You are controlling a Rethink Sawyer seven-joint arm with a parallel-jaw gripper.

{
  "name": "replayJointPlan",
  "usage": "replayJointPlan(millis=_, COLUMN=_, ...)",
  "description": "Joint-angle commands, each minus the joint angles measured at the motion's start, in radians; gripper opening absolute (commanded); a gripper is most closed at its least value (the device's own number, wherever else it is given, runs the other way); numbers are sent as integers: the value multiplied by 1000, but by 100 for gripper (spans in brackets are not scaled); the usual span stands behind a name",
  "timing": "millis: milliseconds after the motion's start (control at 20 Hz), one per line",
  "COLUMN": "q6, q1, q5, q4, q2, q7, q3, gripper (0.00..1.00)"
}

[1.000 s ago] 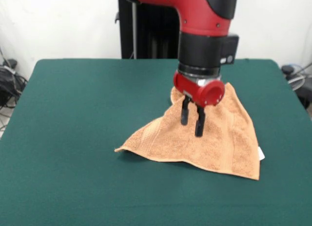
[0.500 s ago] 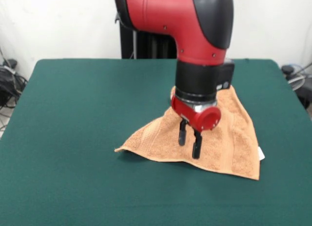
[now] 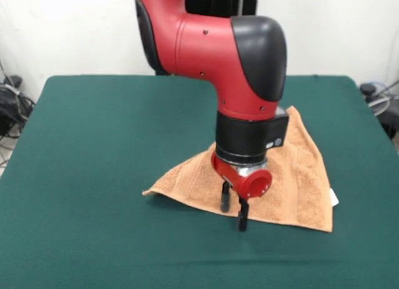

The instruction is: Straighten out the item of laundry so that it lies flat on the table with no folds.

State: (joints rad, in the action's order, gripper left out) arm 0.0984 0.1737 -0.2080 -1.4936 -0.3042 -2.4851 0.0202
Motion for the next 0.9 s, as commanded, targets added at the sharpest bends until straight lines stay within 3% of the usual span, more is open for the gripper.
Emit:
replayJointPlan(millis=50, q6=-70, q1=32, q5=46, q4=160, q2=202, q7=-1, q3=-29, gripper=100)
replayJointPlan(millis=900, q6=-123, q1=11, q5=31, q4=384, q2=294, q7=-52, q3=11, gripper=100)
